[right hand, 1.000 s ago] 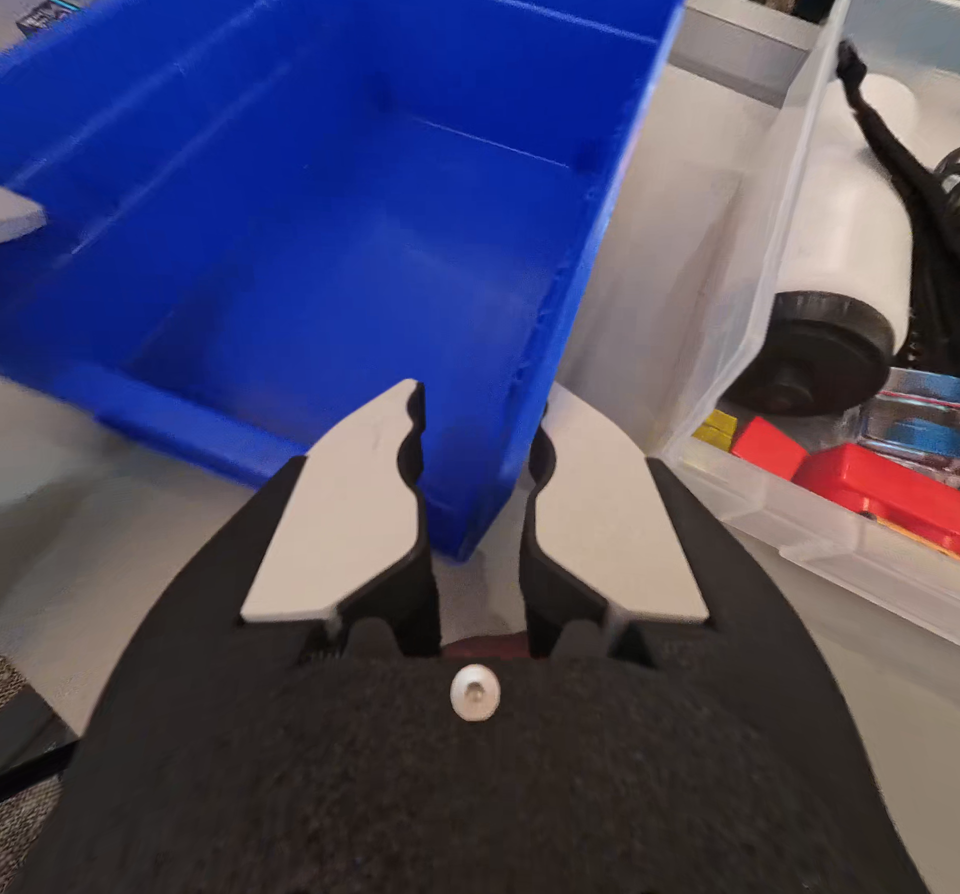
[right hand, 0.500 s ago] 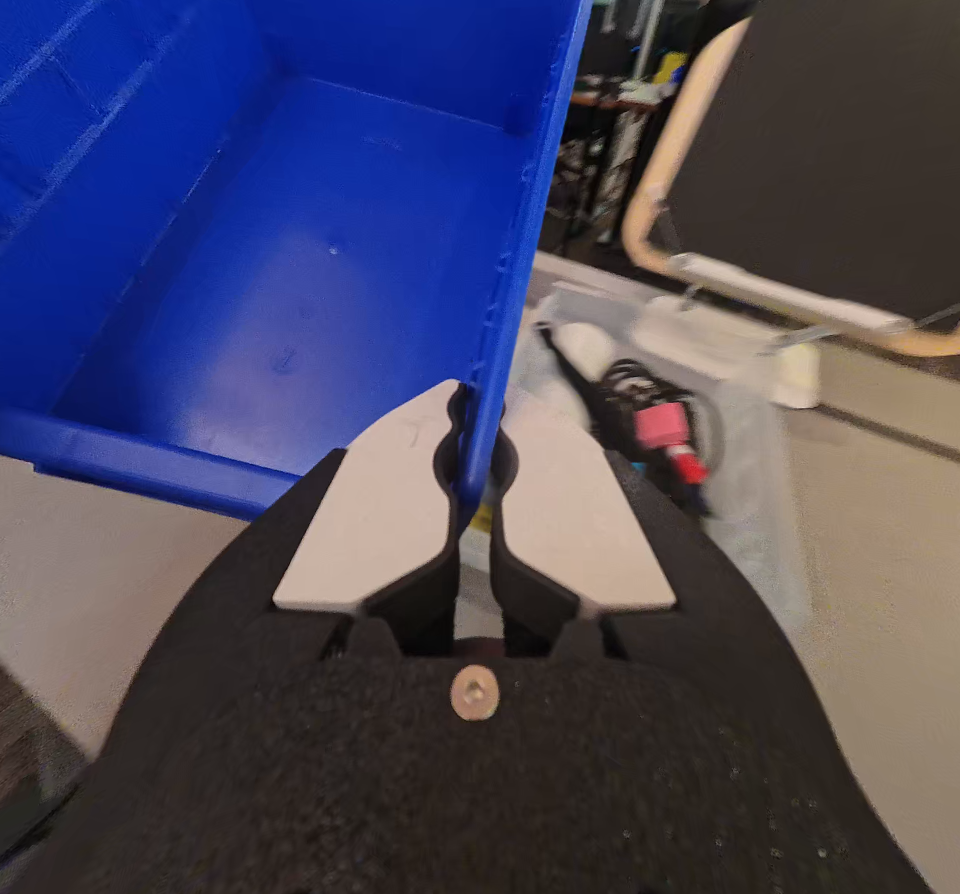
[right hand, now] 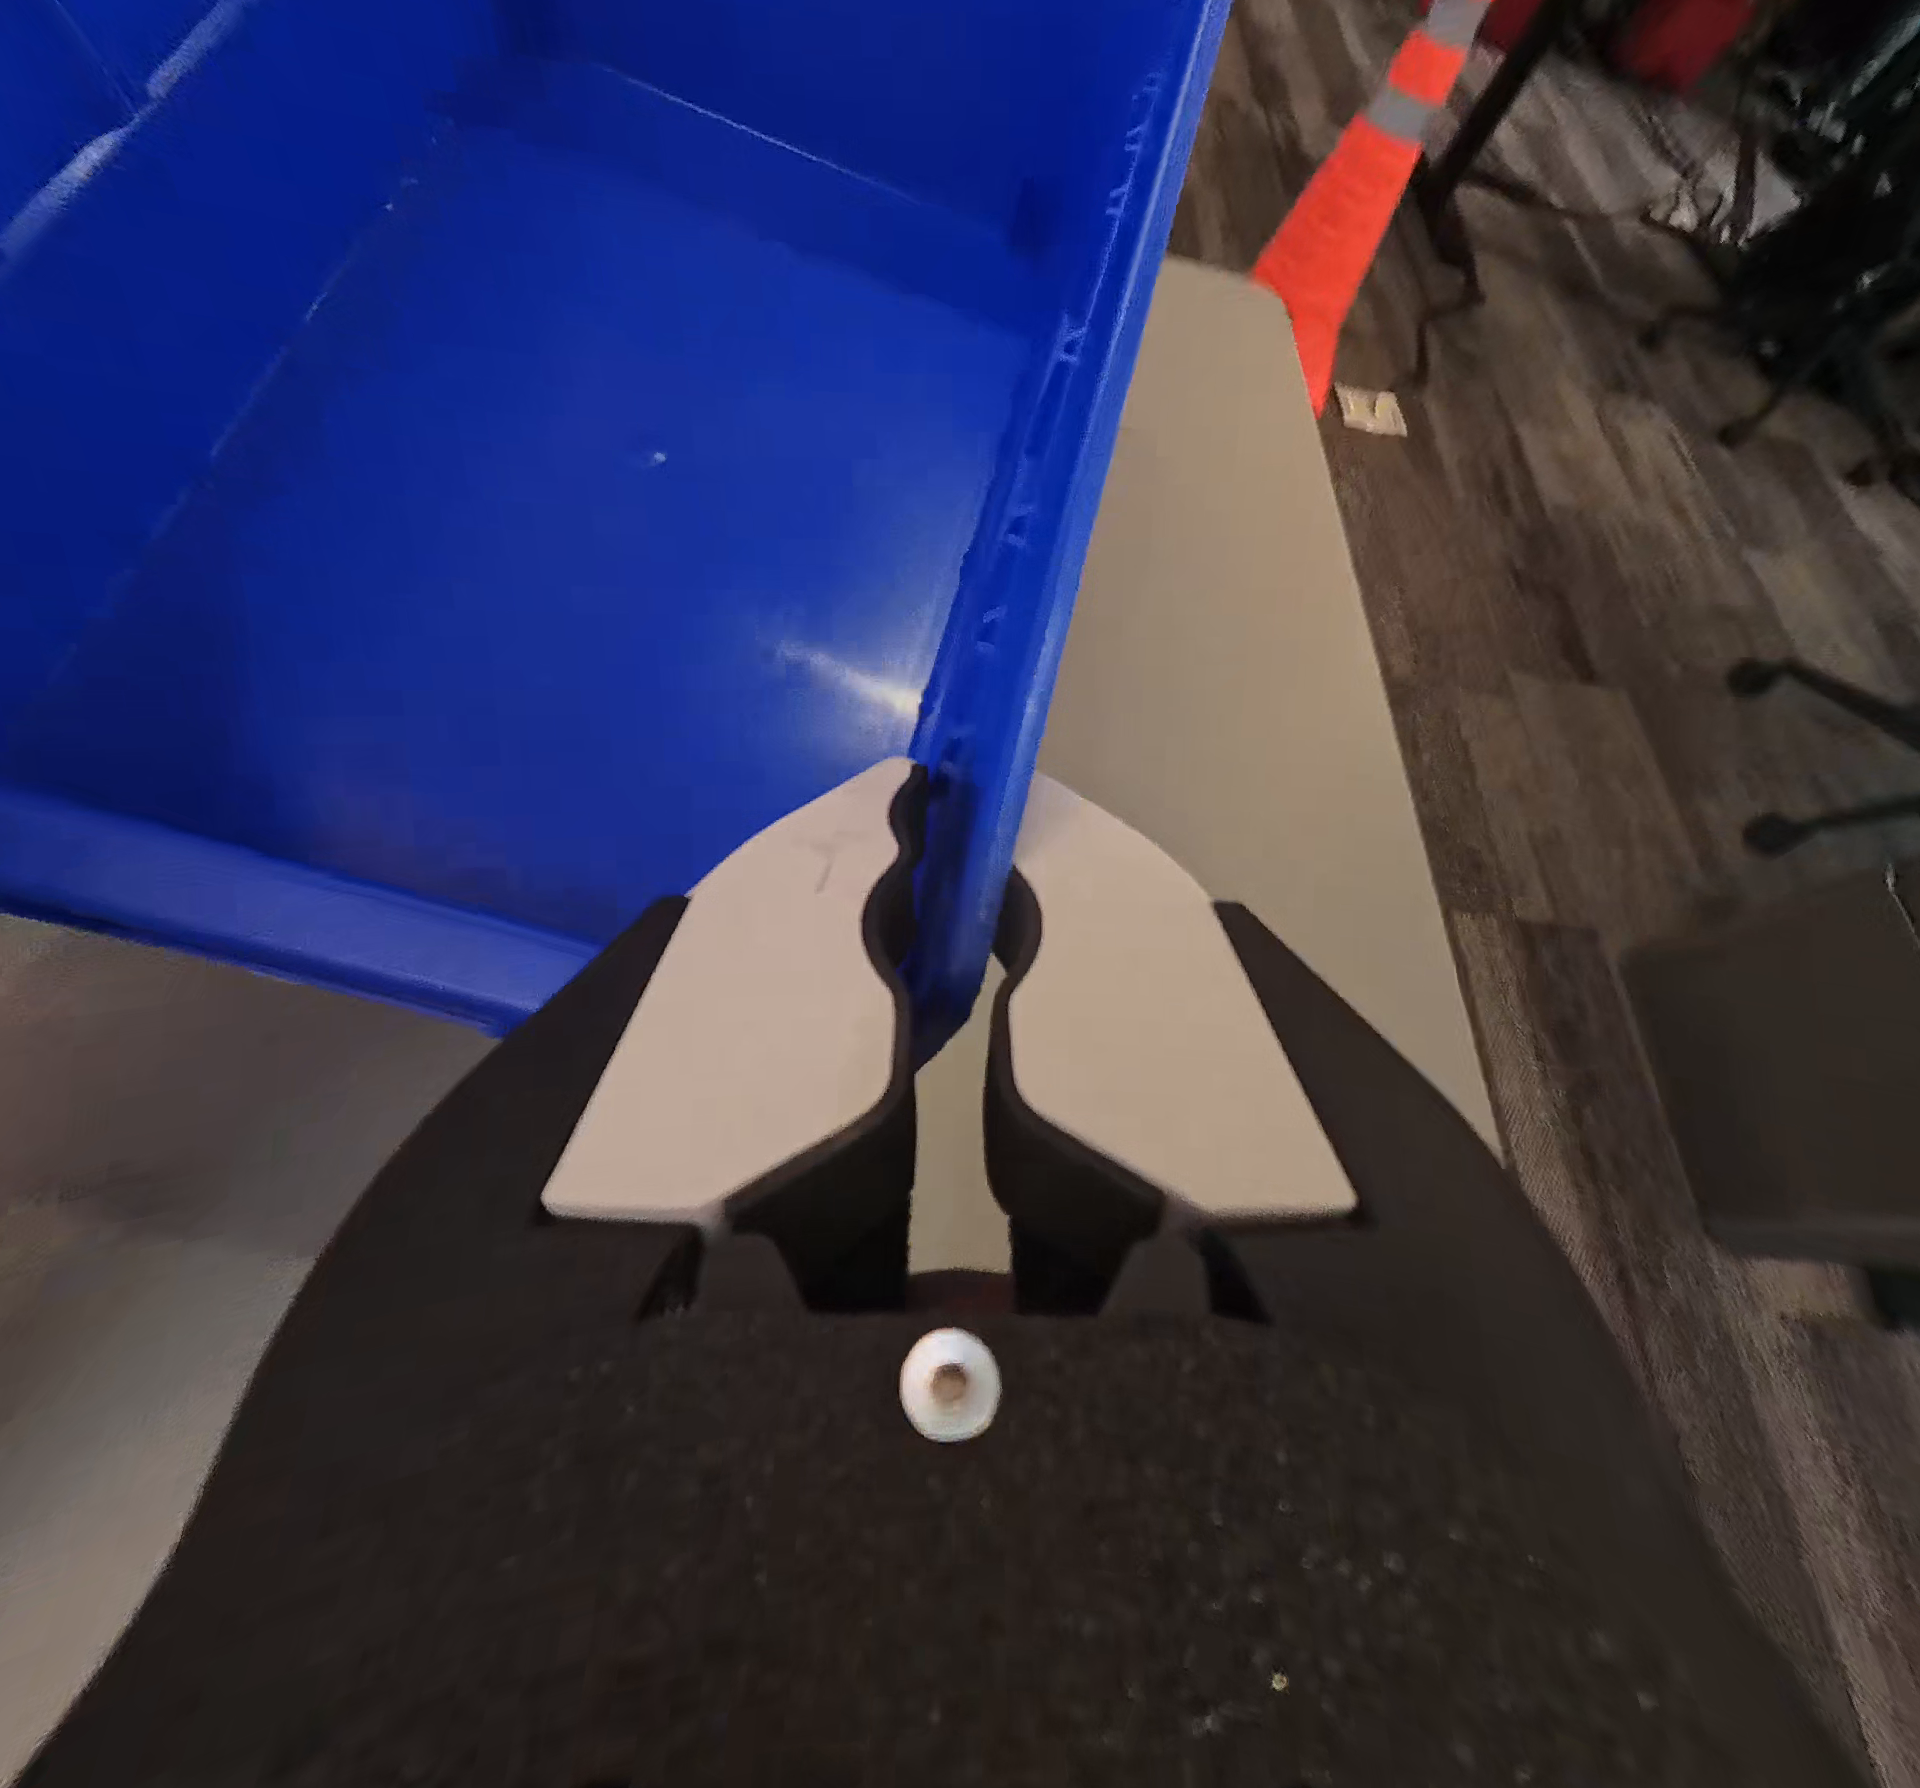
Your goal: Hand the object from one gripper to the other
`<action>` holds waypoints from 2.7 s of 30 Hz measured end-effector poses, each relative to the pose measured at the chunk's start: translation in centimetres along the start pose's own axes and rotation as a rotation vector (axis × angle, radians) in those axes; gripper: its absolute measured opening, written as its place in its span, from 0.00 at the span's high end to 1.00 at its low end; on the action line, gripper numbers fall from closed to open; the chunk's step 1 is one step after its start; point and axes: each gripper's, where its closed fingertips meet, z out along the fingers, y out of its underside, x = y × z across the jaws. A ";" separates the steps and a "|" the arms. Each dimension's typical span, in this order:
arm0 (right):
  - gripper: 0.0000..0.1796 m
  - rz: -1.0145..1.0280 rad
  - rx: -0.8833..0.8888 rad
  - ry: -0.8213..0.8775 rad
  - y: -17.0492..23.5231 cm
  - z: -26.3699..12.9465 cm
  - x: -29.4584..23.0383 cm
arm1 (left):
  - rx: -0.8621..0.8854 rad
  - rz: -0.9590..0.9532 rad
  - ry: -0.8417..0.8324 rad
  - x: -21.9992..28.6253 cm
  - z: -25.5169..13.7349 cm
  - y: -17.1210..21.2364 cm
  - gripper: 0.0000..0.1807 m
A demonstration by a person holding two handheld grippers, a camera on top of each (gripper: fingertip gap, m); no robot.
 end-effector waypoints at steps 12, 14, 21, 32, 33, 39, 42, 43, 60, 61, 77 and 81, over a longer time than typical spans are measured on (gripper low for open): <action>0.96 0.205 -0.051 -0.122 9.1 4.4 6.7 | -0.138 -0.032 0.185 10.9 3.4 7.3 0.88; 0.92 0.206 -0.057 -0.122 9.1 4.3 6.7 | -0.145 -0.049 0.257 11.4 2.7 7.2 0.85; 0.72 -0.050 -0.004 0.111 3.1 -0.7 8.5 | 0.032 -0.189 0.412 4.3 -5.6 1.9 0.64; 0.67 -0.011 0.132 -0.631 -4.0 -2.7 -27.4 | 0.012 -0.265 -0.251 -23.2 -15.3 11.6 0.65; 0.66 -0.005 0.103 -0.617 -2.9 -1.6 -29.3 | -0.041 -0.275 -0.225 -23.4 -14.7 13.0 0.65; 0.92 0.024 0.038 -0.336 0.1 4.5 -31.9 | -0.256 -0.286 -0.195 -24.5 -10.3 17.5 0.93; 0.98 0.075 0.010 -0.201 0.0 4.5 -31.7 | -0.269 -0.292 -0.197 -25.7 -9.9 17.4 0.97; 0.98 0.061 0.009 -0.163 0.0 4.2 -32.2 | -0.271 -0.266 -0.221 -26.3 -10.1 17.5 0.98; 0.96 0.031 0.108 -0.249 -3.9 1.7 -52.5 | -0.292 -0.258 -0.355 -44.8 -18.6 22.4 0.97; 0.96 0.038 0.096 -0.257 -3.9 1.6 -52.8 | -0.278 -0.312 -0.338 -45.1 -18.5 22.4 0.98; 0.69 -0.106 0.213 -0.526 -0.3 -3.2 -34.4 | 0.243 -0.502 -0.312 -44.6 -25.2 15.0 0.74; 0.70 0.046 0.194 -0.356 2.1 -2.4 -22.7 | 0.209 -0.487 -0.181 -37.8 -23.3 14.4 0.72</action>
